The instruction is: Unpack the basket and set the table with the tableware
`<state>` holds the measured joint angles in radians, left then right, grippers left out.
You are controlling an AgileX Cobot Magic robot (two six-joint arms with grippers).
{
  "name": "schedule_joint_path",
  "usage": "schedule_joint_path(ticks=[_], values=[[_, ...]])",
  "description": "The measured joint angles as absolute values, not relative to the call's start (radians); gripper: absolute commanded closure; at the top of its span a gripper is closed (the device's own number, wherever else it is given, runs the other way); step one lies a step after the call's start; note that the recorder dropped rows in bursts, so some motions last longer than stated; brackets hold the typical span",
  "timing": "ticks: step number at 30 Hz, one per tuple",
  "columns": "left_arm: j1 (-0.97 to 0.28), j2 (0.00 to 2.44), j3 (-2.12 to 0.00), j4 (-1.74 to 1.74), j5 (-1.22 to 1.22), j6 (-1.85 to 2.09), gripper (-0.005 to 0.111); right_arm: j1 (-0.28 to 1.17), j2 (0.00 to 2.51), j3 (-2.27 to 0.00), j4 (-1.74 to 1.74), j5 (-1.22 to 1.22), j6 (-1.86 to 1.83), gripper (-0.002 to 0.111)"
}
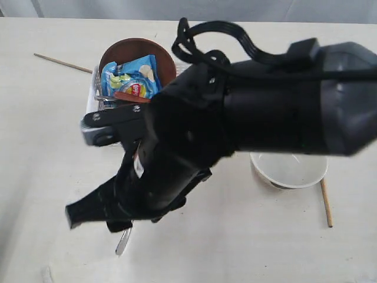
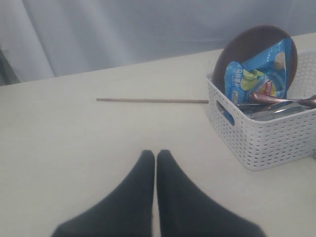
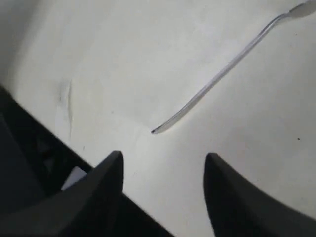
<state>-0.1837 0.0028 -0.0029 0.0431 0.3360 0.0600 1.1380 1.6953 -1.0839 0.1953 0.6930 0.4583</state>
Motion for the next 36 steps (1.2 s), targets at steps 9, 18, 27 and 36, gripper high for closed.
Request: schedule_joint_path(ticks=[9, 18, 27, 36], values=[[-0.184, 0.003, -0.003, 0.043, 0.336, 0.06, 0.105, 1.02, 1.84, -1.082, 0.331, 0.64, 0.429, 0.046], [-0.184, 0.003, -0.003, 0.043, 0.336, 0.06, 0.105, 1.02, 1.943, -1.139, 0.341, 0.643, 0.389, 0.064], [-0.184, 0.003, -0.003, 0.043, 0.336, 0.06, 0.105, 1.02, 2.018, -1.213, 0.32, 0.703, 0.381, 0.07], [-0.184, 0.003, -0.003, 0.043, 0.336, 0.06, 0.105, 1.02, 2.023, -1.219, 0.296, 0.751, 0.376, 0.109]])
